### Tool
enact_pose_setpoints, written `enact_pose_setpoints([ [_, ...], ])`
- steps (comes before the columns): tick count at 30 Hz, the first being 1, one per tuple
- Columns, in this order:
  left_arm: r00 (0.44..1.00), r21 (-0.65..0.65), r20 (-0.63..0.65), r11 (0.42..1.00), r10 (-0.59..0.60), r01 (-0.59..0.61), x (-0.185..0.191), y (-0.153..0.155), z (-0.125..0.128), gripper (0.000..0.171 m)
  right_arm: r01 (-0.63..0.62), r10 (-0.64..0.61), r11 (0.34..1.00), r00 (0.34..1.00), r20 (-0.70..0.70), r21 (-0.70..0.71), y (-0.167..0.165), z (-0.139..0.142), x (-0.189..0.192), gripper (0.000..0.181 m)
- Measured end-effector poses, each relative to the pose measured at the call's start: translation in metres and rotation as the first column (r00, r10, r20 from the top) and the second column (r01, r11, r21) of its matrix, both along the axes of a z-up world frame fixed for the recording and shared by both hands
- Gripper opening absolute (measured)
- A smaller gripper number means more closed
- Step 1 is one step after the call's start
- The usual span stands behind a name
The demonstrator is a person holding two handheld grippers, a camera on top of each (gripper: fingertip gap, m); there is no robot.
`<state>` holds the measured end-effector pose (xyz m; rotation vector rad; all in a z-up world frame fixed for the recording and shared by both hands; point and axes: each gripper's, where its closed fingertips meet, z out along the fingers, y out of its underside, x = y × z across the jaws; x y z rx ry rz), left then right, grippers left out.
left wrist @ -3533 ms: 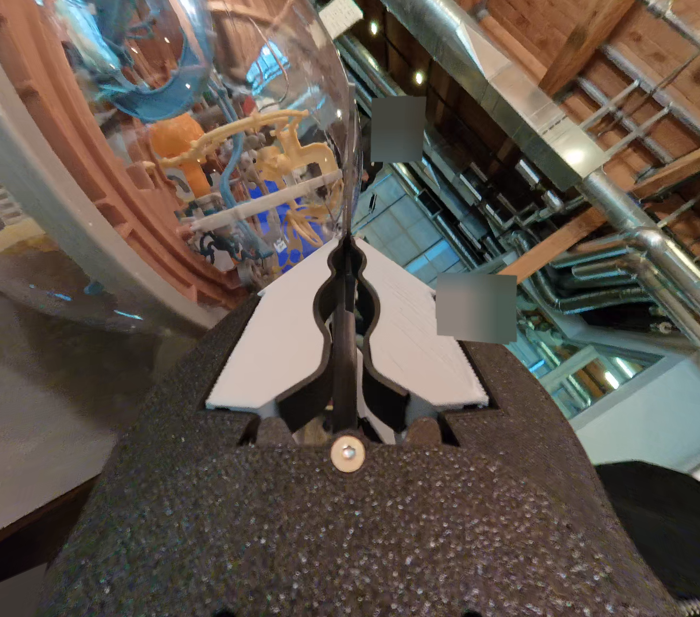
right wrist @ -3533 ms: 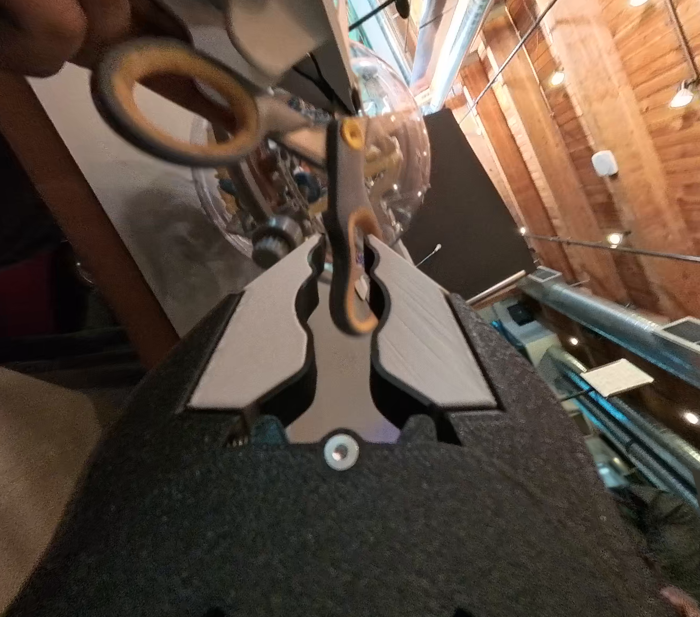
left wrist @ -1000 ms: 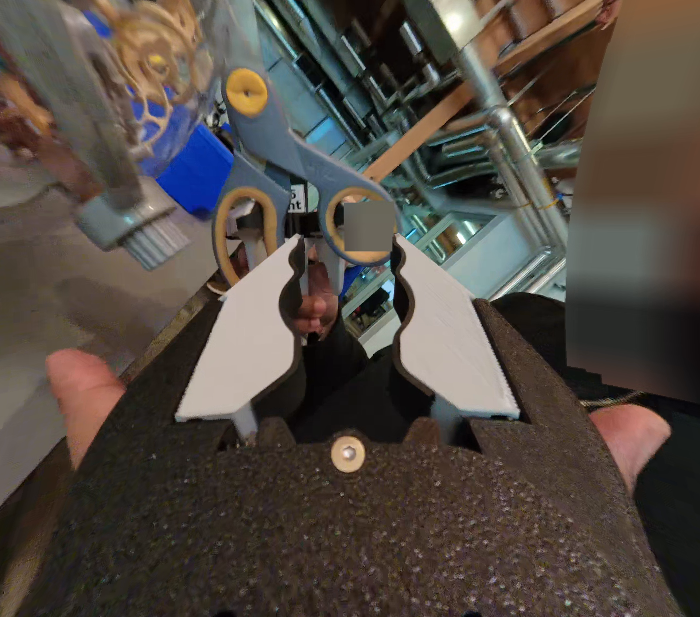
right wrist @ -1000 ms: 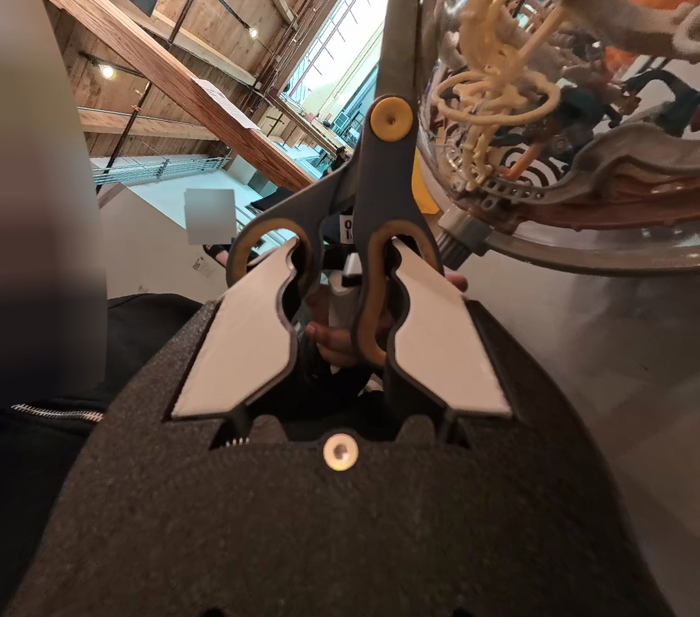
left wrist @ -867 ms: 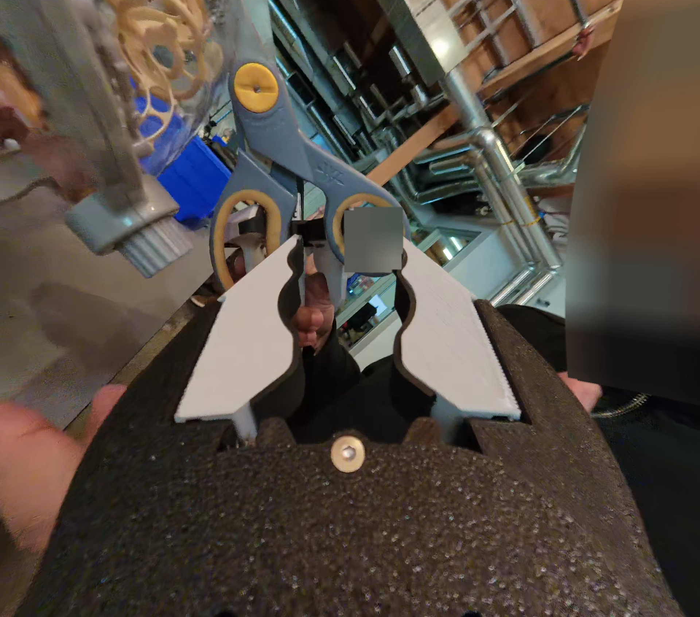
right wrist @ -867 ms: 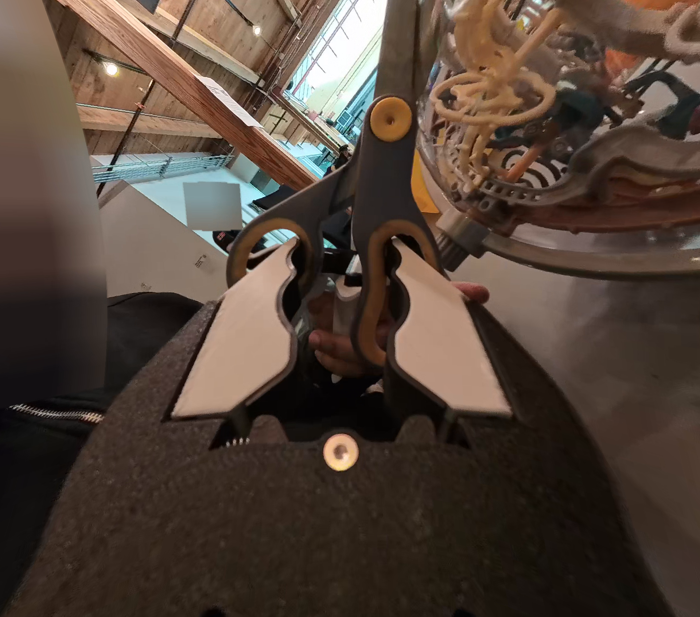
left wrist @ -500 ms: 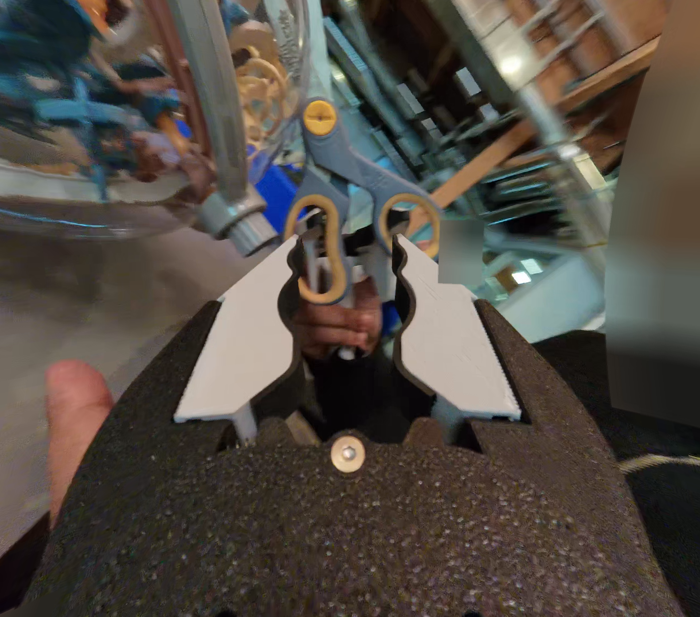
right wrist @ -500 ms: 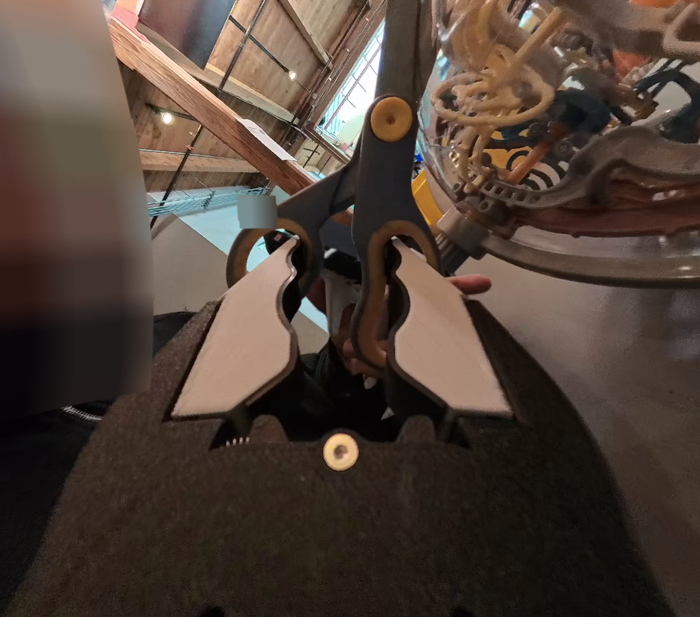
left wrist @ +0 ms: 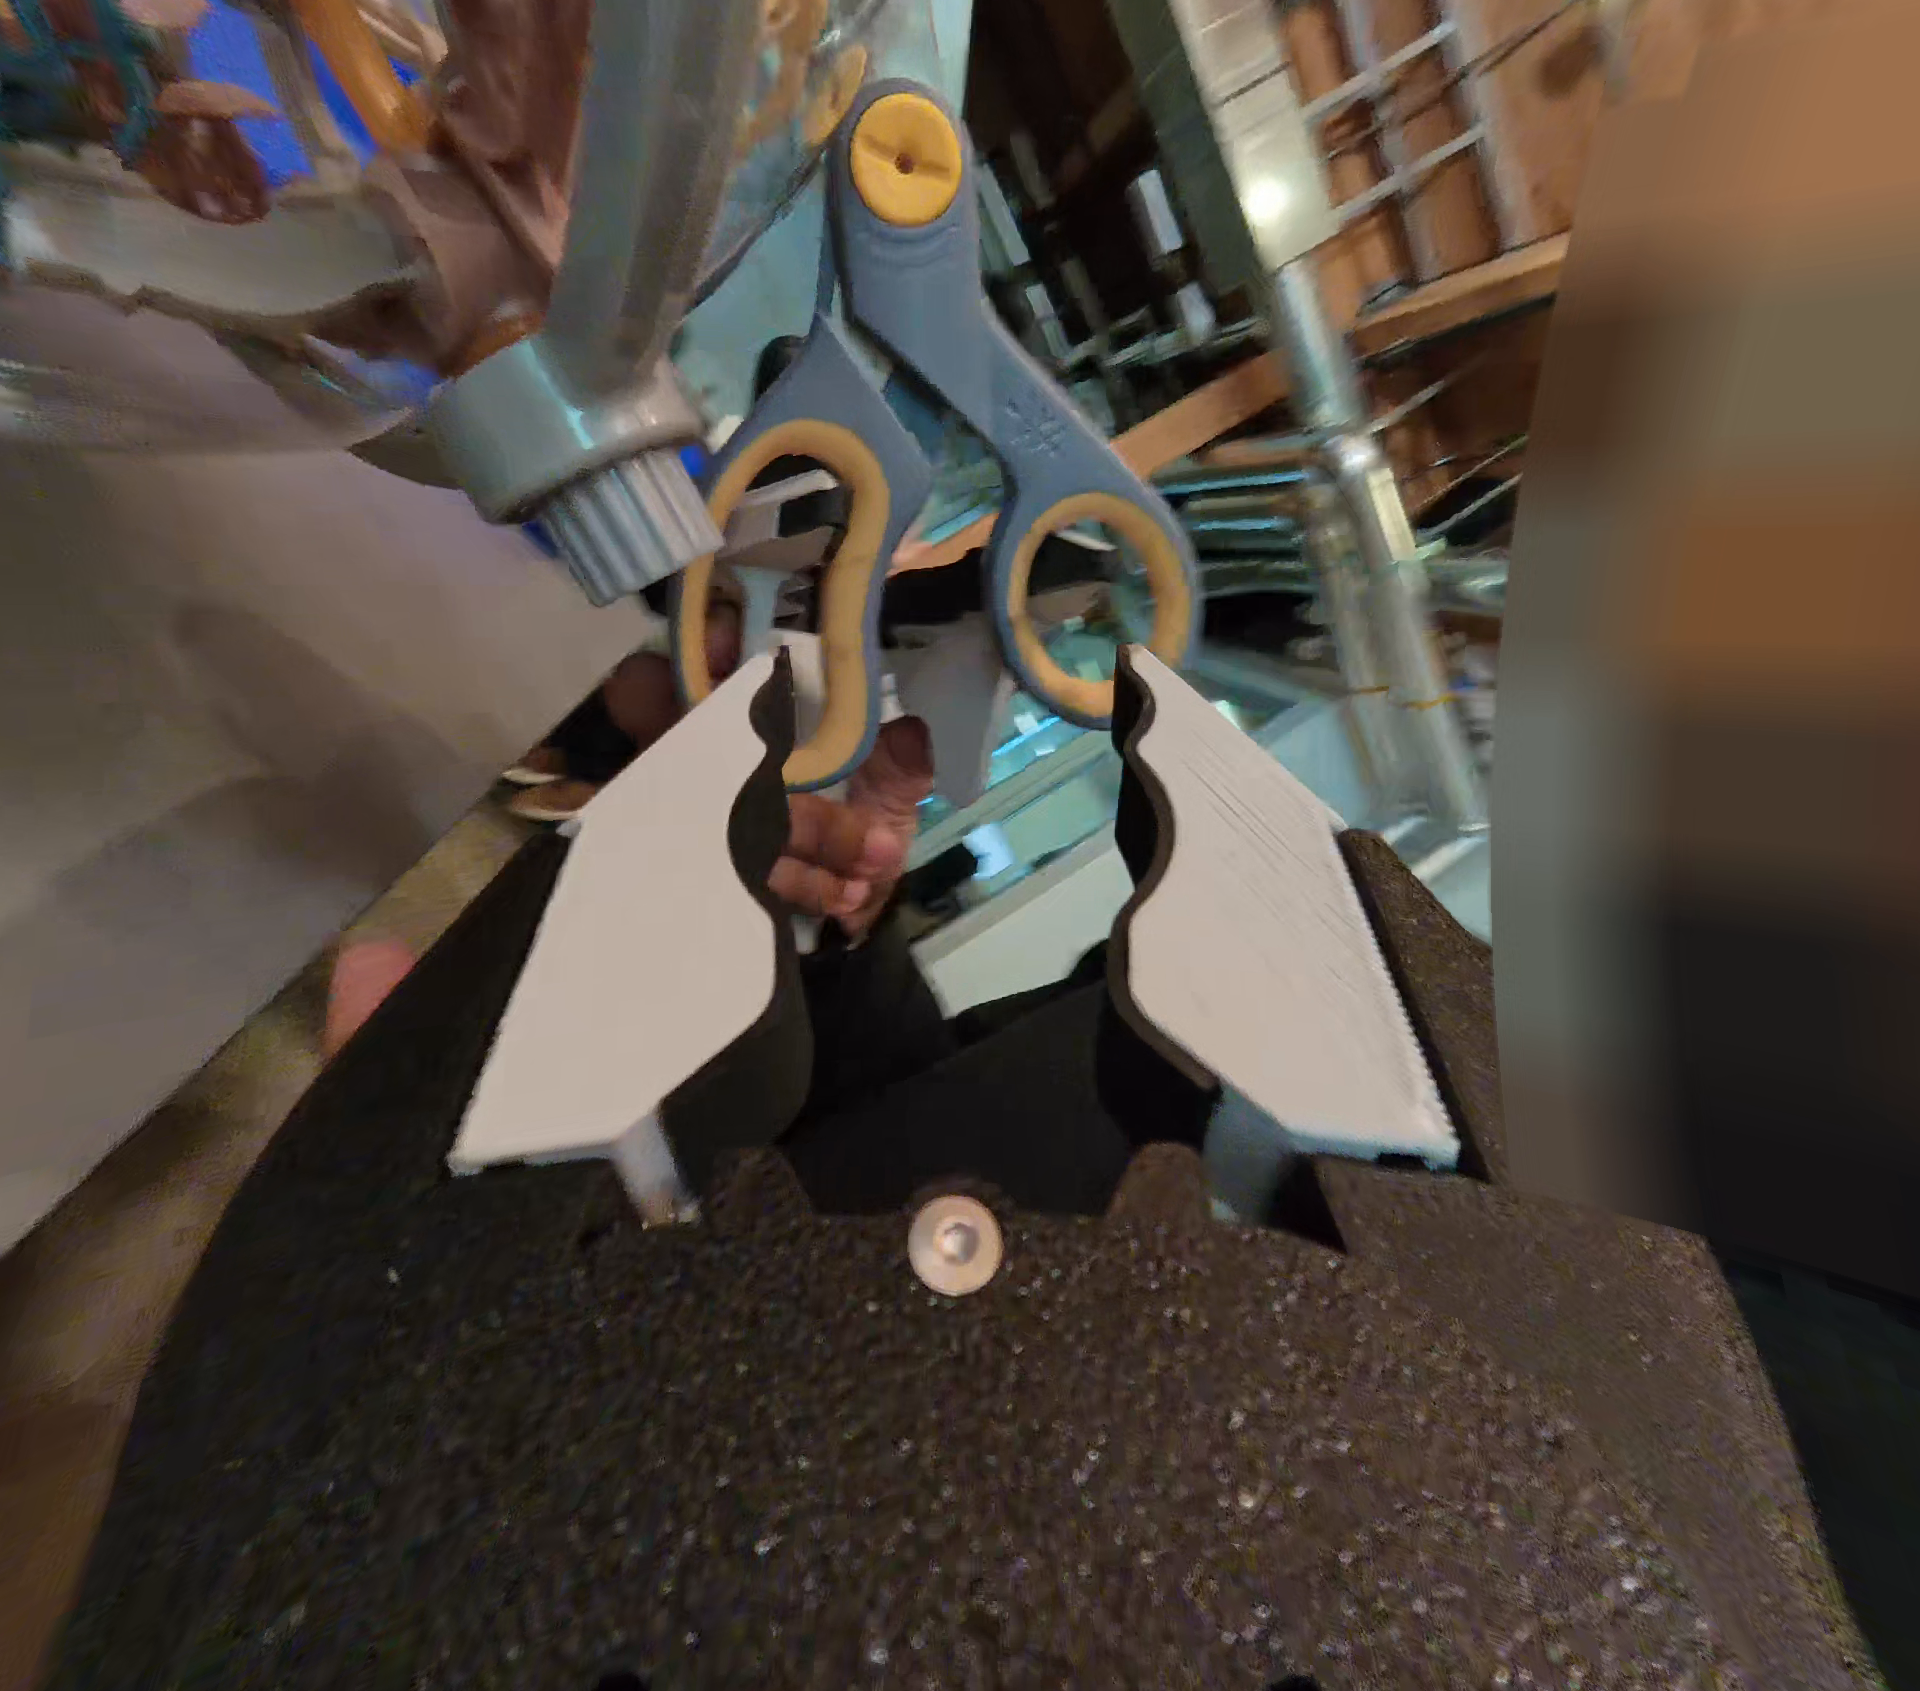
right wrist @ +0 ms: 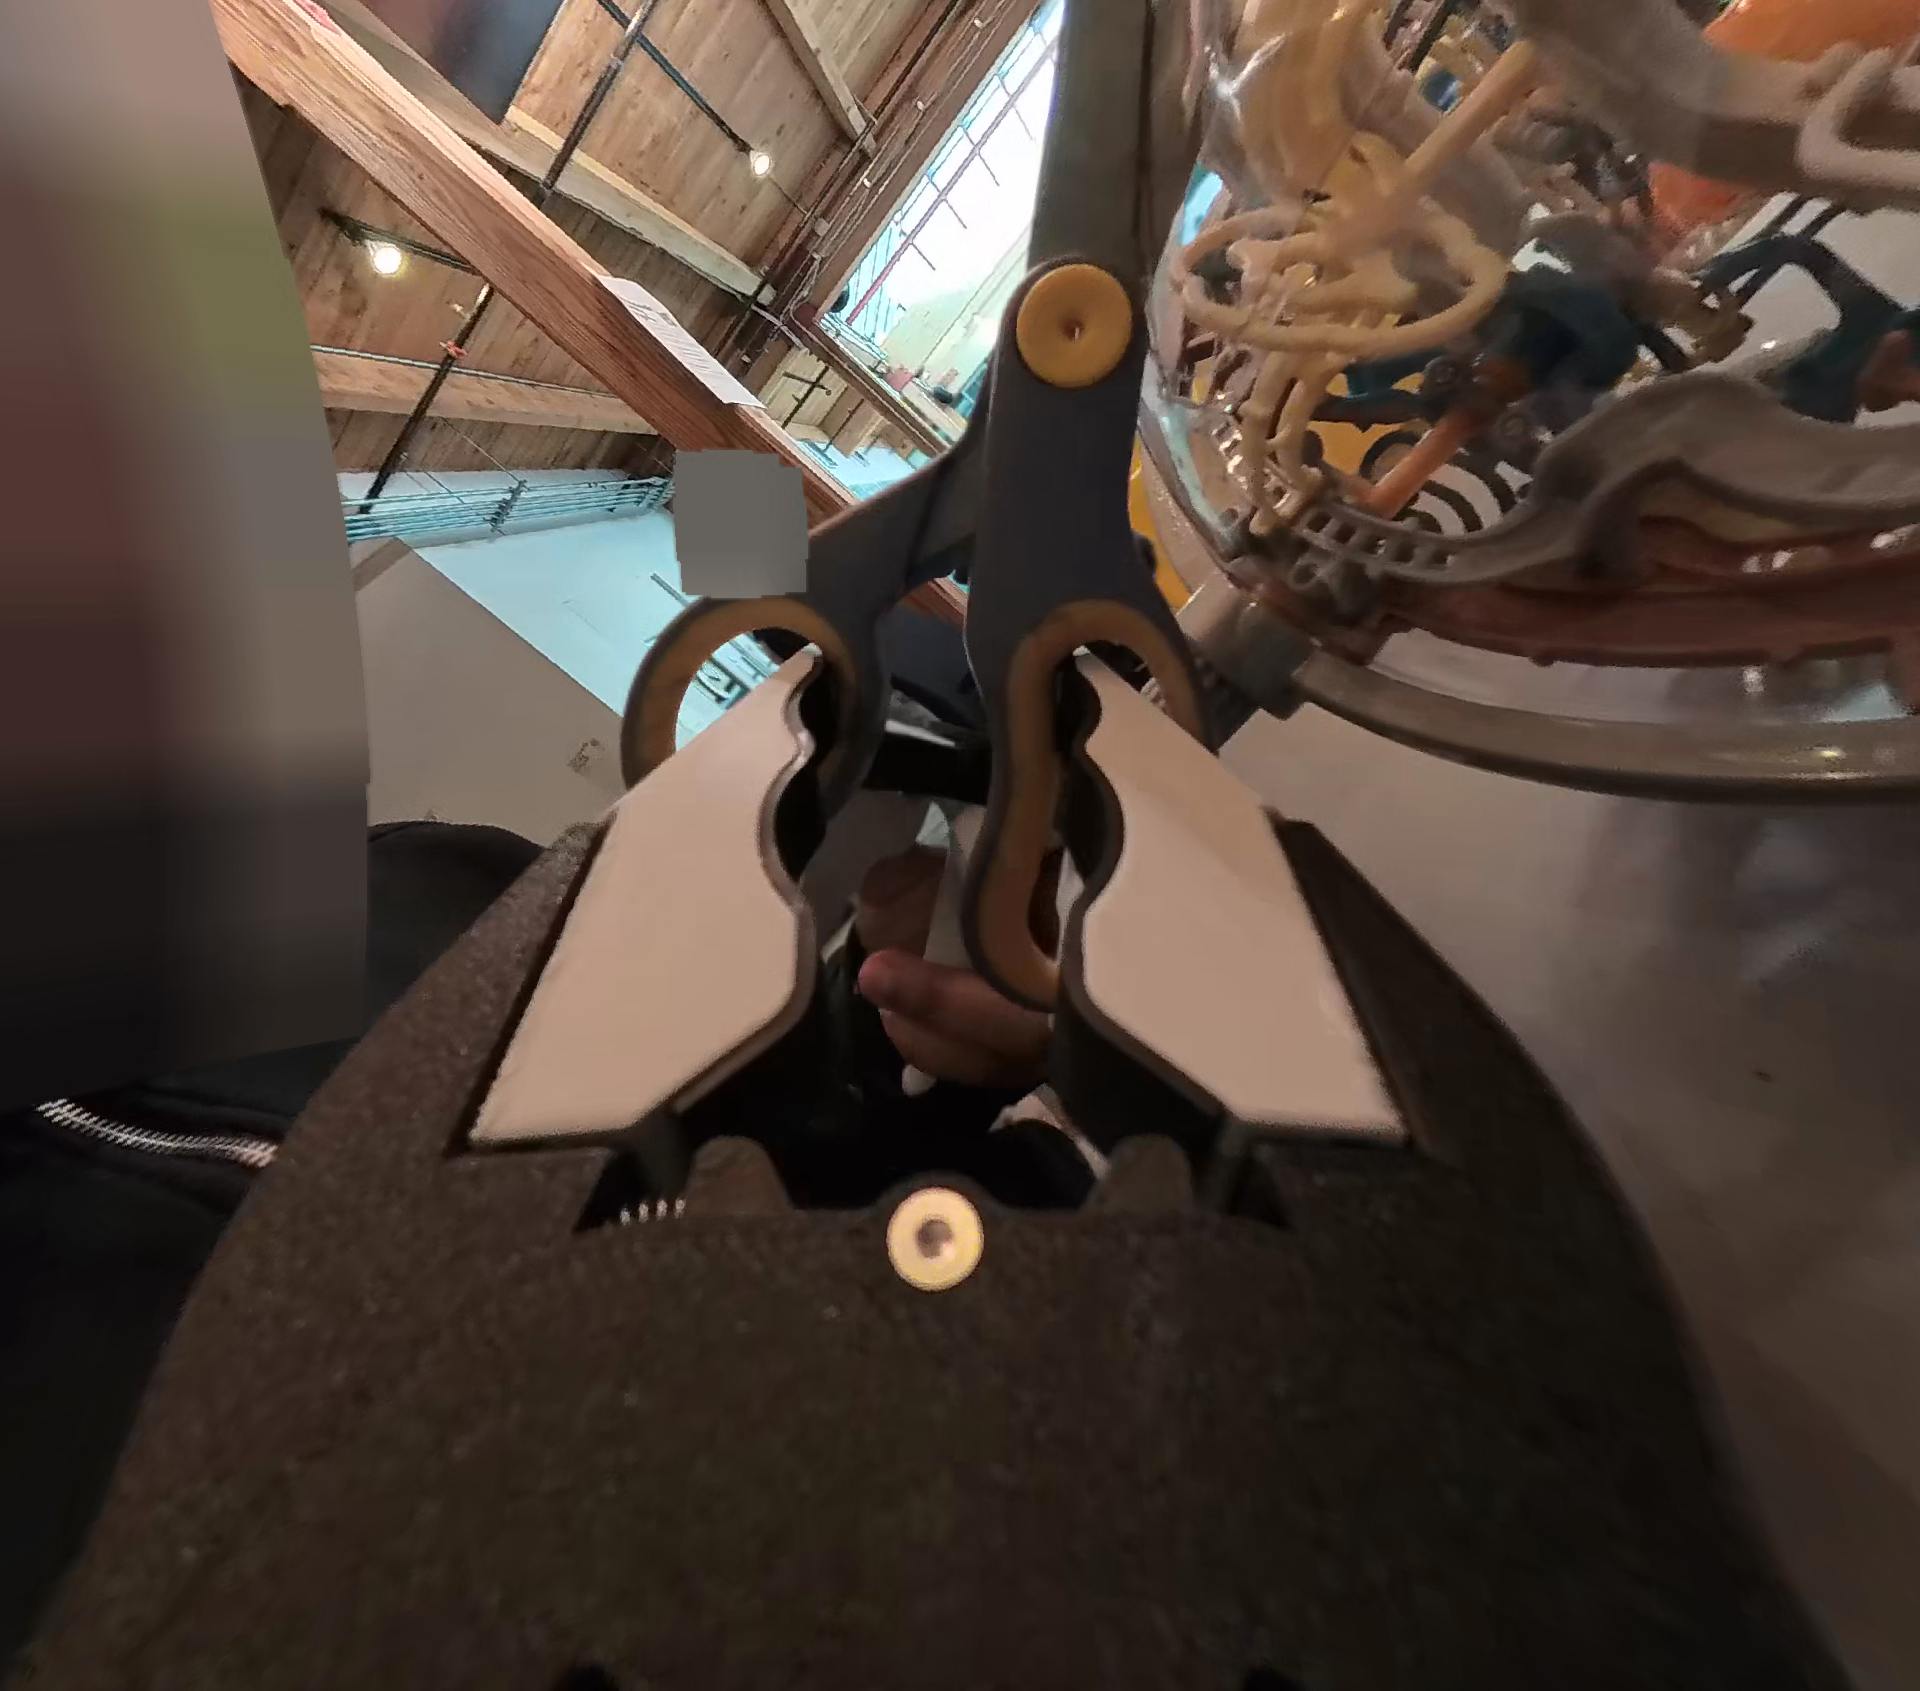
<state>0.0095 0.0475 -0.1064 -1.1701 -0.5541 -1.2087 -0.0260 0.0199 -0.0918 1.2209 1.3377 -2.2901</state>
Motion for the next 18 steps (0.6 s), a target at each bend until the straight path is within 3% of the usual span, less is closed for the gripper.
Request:
enact_pose_setpoints([
  [4,0.989,-0.101,-0.128,0.991,0.070,-0.083,0.001,0.006,-0.006,0.060,0.010,-0.010,0.999,1.000,-0.009,0.048,-0.006,-0.003,-0.002,0.040],
  [10,0.987,-0.107,-0.130,0.988,0.094,-0.108,-0.005,0.005,-0.008,0.055,0.013,-0.012,0.999,1.000,-0.008,0.038,-0.008,-0.006,-0.005,0.038],
  [11,0.982,-0.083,-0.152,0.989,0.109,-0.122,-0.005,0.003,-0.005,0.043,0.020,-0.020,0.999,1.000,-0.013,0.047,-0.007,-0.006,-0.005,0.038],
  [12,0.980,-0.092,-0.164,0.987,0.114,-0.131,-0.005,0.004,-0.005,0.041,0.015,-0.015,0.999,1.000,-0.009,0.036,-0.007,-0.005,-0.005,0.037],
  [18,0.979,-0.079,-0.142,0.984,0.146,-0.158,-0.008,0.002,-0.003,0.037,0.000,0.000,1.000,1.000,-0.003,0.010,-0.009,-0.003,-0.007,0.034],
])
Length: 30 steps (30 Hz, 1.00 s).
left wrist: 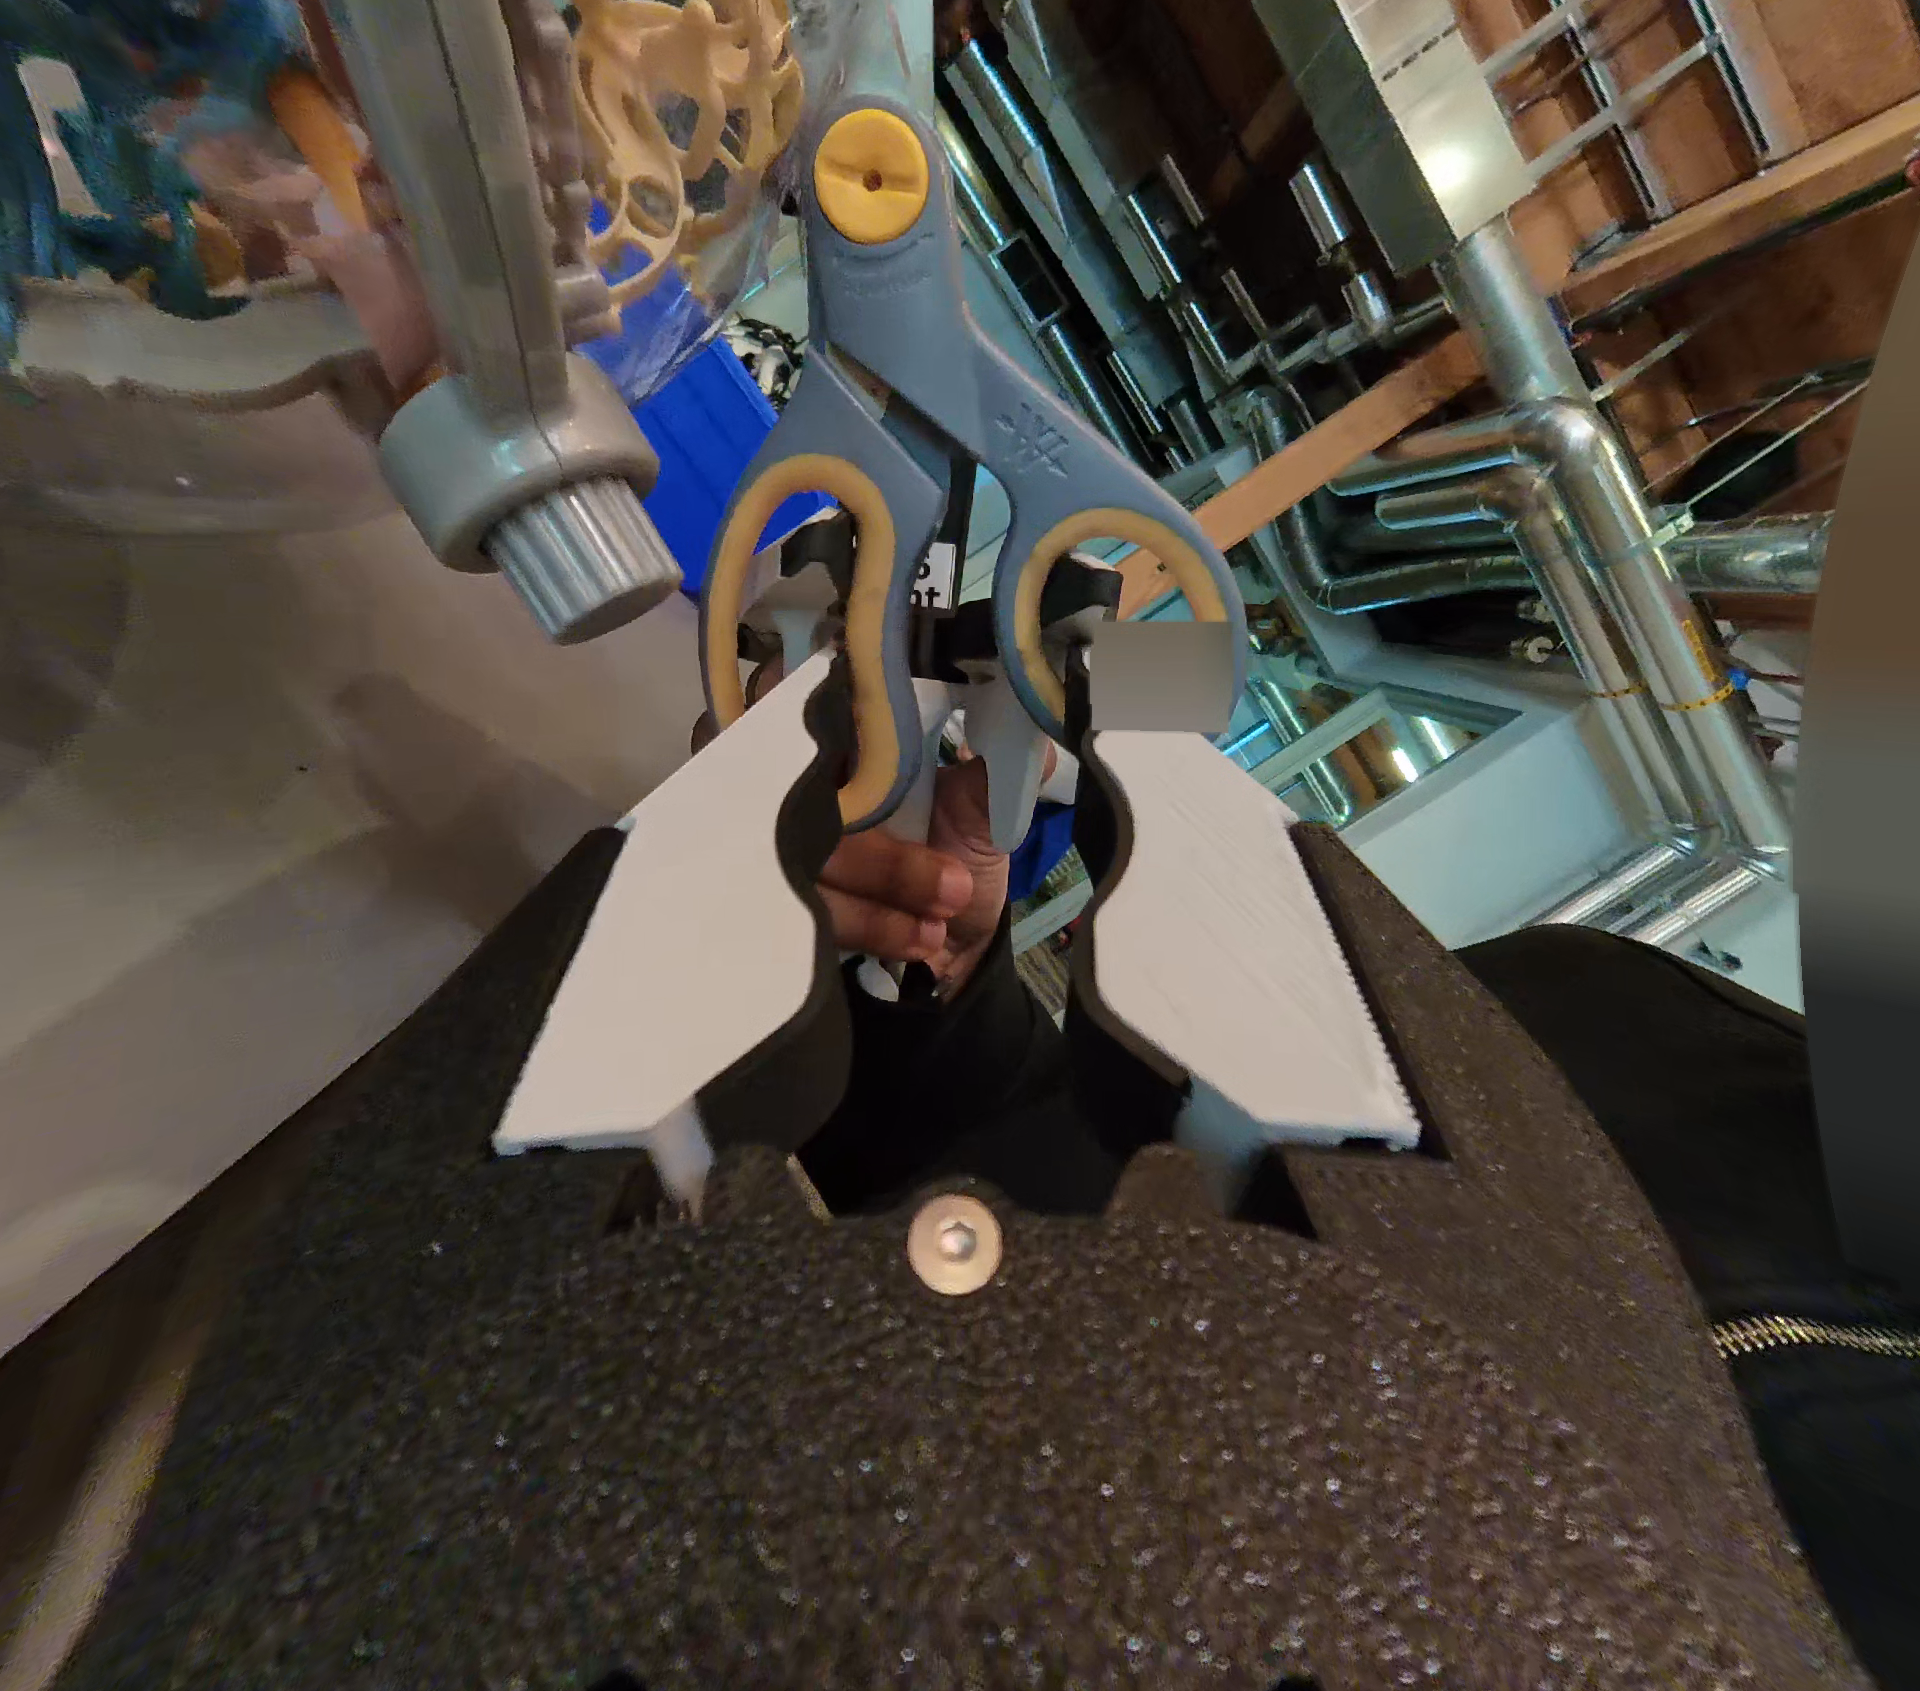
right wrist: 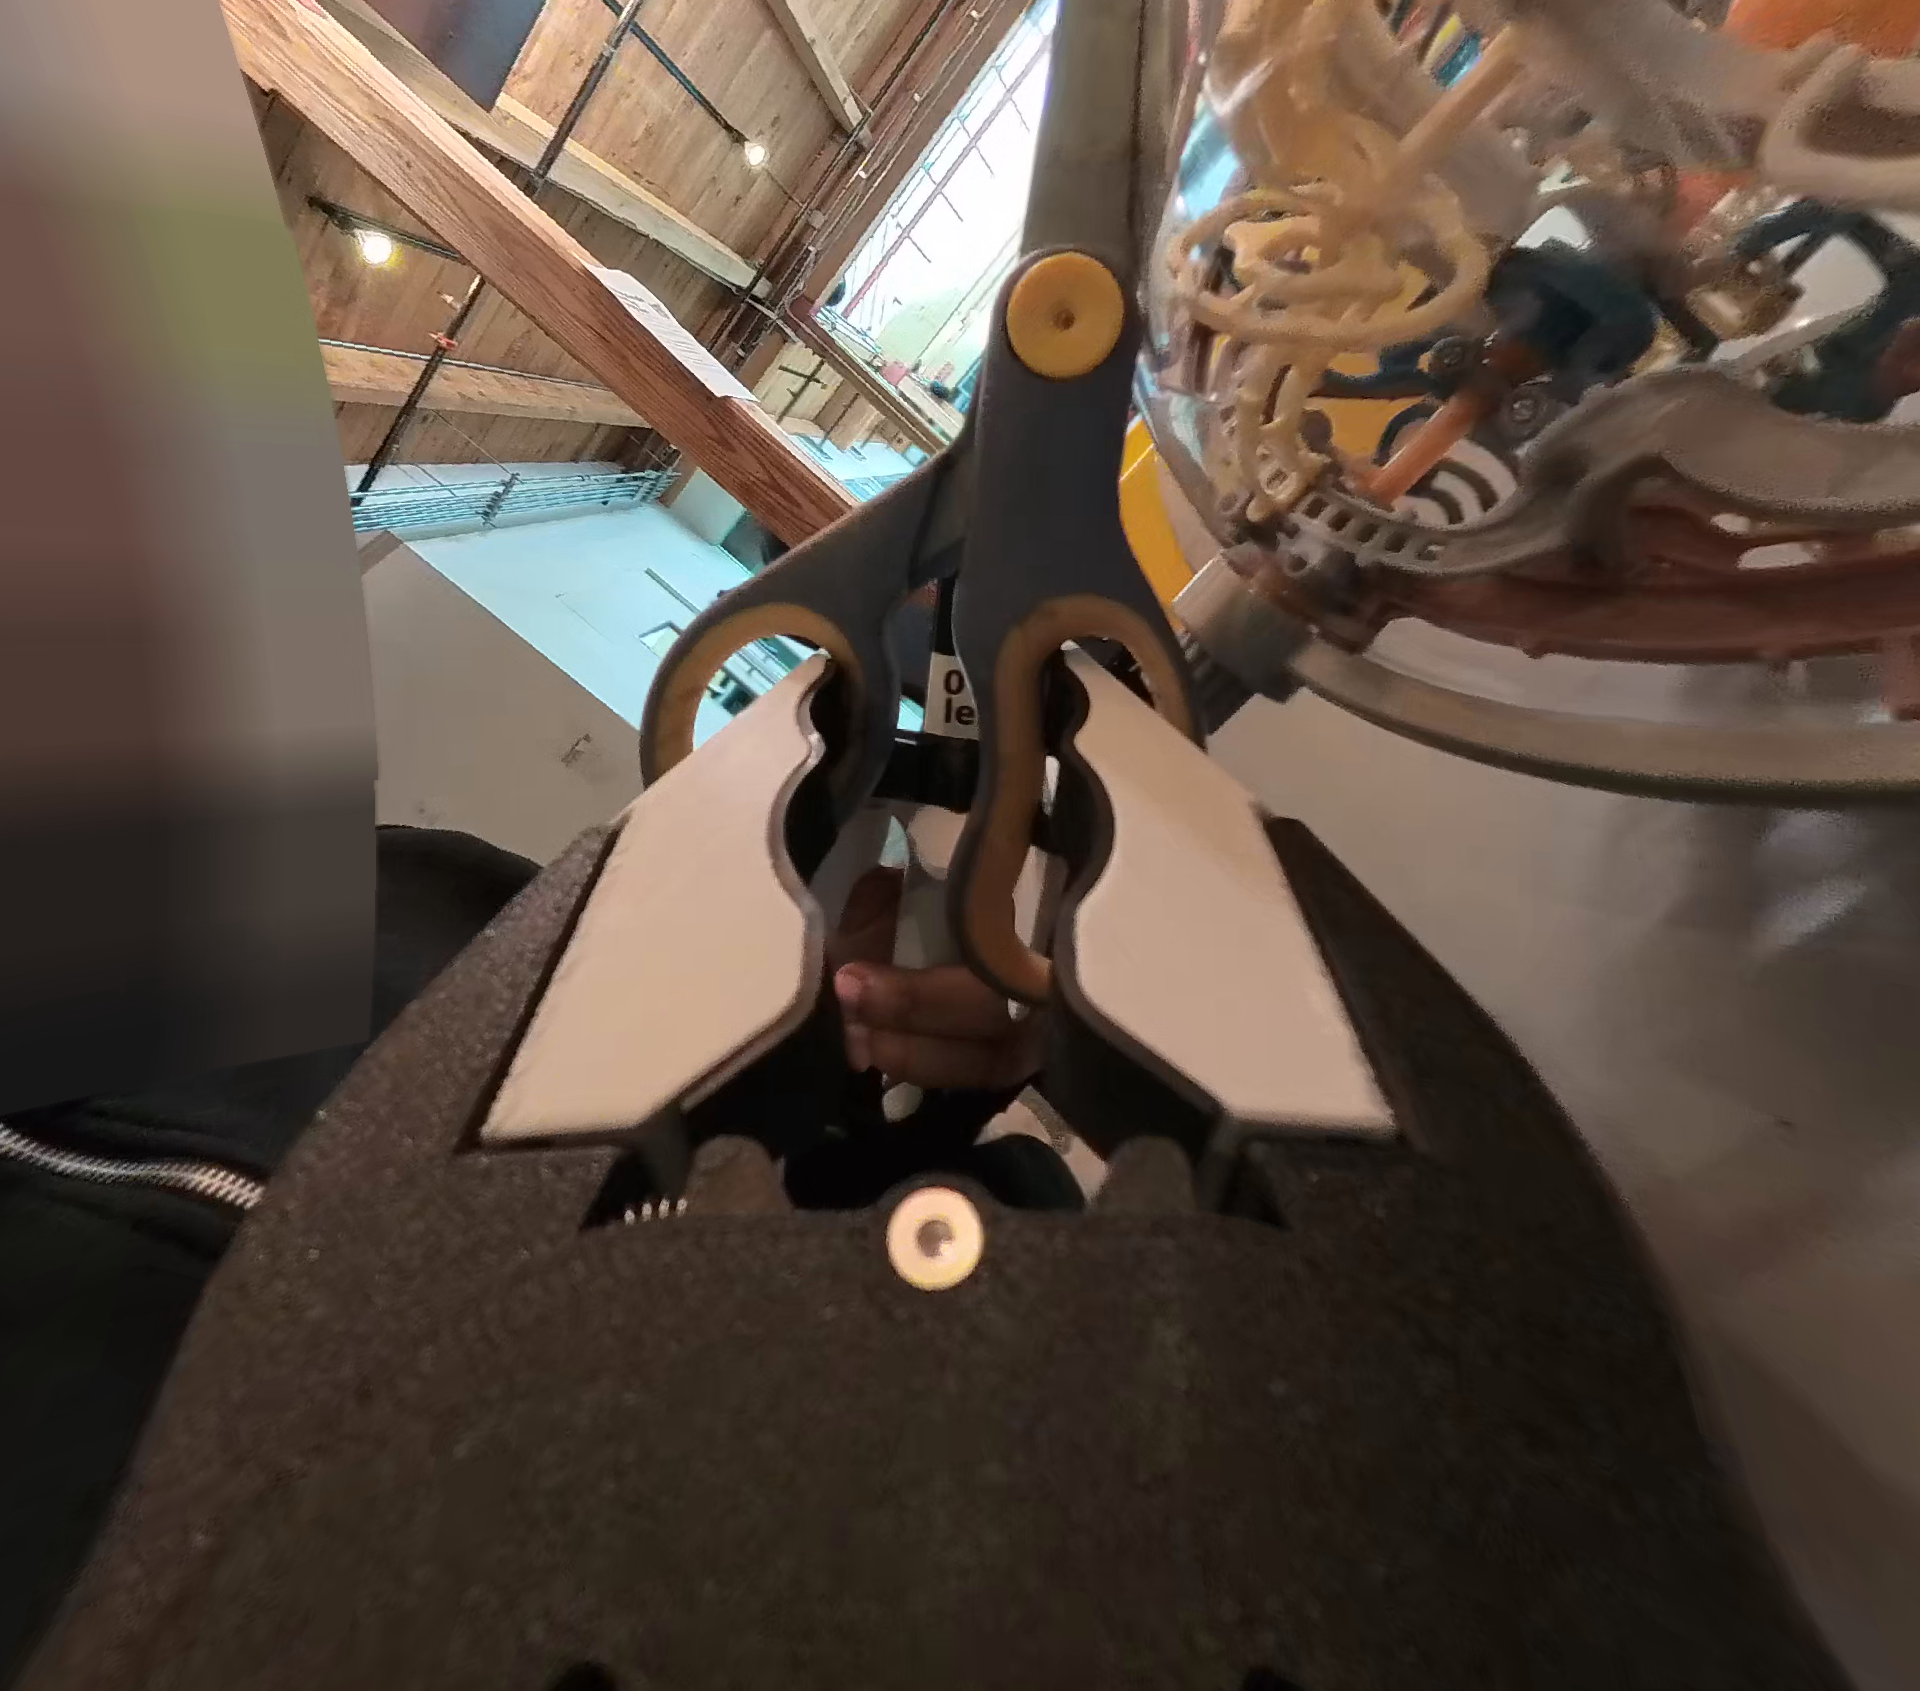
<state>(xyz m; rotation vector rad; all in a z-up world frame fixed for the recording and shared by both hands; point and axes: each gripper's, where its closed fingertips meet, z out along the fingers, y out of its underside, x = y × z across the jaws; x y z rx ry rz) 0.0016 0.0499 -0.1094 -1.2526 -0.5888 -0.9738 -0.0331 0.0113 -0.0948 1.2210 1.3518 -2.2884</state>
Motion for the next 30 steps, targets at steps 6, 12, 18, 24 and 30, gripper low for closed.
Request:
enact_pose_setpoints([
  [6,1.000,0.019,0.019,1.000,0.012,-0.012,-0.0018,-0.0037,0.0036,0.028,-0.005,0.005,0.999,1.000,0.006,-0.036,-0.0024,0.0026,-0.0014,0.027],
  [12,0.999,0.054,0.048,0.999,0.002,-0.005,-0.0010,-0.0049,0.0050,0.022,-0.048,0.050,0.994,0.999,0.019,-0.102,-0.0033,0.0042,0.0025,0.024],
  [18,0.999,0.072,0.047,0.997,-0.022,0.018,0.0020,-0.0046,0.0089,0.022,-0.061,0.065,0.985,0.998,0.022,-0.159,-0.0015,0.0078,0.0069,0.024],
  [24,0.999,0.081,0.032,0.997,-0.001,-0.002,-0.0012,-0.0059,0.0070,0.025,-0.036,0.038,0.988,0.999,0.010,-0.148,-0.0019,0.0061,0.0056,0.027],
  [30,1.000,0.066,-0.003,0.998,0.012,-0.012,-0.0007,-0.0072,0.0096,0.026,-0.016,0.018,0.992,1.000,0.020,-0.125,-0.0015,0.0059,0.0052,0.028],
])
